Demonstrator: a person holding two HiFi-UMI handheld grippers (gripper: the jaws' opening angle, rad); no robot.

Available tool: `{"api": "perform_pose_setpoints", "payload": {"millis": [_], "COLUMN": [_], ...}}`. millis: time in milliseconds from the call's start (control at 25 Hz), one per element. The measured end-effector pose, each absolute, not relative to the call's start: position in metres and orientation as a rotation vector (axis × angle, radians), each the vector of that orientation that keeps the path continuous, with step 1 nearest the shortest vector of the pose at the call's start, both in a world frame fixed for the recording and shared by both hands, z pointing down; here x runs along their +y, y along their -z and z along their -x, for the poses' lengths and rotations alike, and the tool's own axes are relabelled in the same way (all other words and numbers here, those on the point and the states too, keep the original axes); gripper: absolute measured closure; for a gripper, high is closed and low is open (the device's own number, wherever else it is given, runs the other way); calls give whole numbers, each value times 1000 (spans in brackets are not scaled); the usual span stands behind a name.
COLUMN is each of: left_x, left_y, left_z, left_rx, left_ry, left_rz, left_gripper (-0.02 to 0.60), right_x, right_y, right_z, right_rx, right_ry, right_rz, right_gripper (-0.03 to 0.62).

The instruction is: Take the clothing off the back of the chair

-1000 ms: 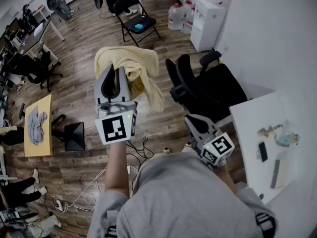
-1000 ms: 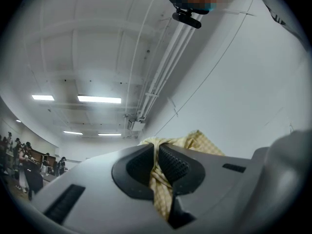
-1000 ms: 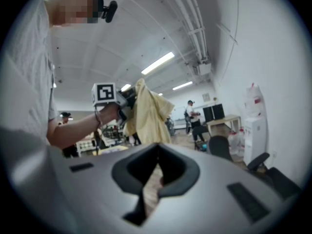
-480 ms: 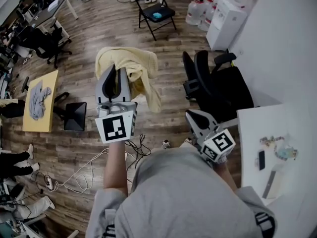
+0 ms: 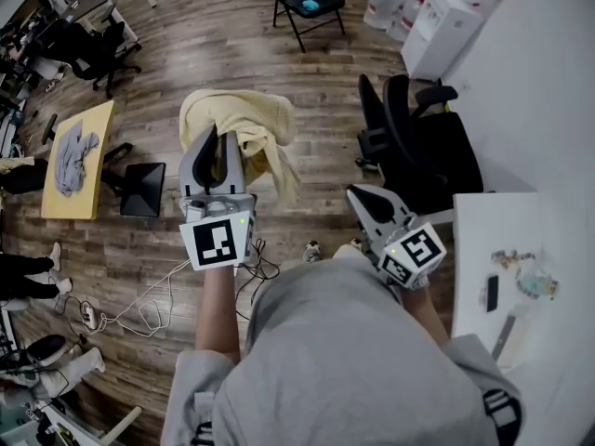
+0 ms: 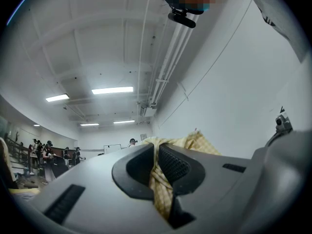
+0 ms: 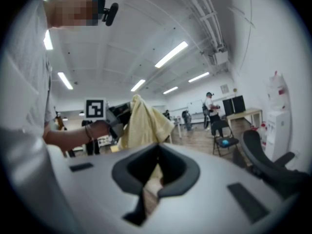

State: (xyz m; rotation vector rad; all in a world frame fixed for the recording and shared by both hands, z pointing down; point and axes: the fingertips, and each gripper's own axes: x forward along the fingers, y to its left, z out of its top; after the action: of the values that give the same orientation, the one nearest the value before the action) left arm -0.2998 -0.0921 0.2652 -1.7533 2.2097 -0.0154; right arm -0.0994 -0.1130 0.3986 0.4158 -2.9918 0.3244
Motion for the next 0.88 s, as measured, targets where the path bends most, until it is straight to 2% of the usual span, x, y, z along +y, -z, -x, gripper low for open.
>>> {"api": "perform_pose_setpoints", "payload": {"millis": [880], "left_x": [-71], "left_y": [-327], "left_z": [276], "left_rx": [2206], "left_ry": [49], "left_rz": [1918], "left_gripper": [526], "right_x": [-119], "right_y": [-394], "right_z": [111], "right_rx": [-2977], "right_ry": [-315], "right_rz": [-424], "right_gripper": [560]}}
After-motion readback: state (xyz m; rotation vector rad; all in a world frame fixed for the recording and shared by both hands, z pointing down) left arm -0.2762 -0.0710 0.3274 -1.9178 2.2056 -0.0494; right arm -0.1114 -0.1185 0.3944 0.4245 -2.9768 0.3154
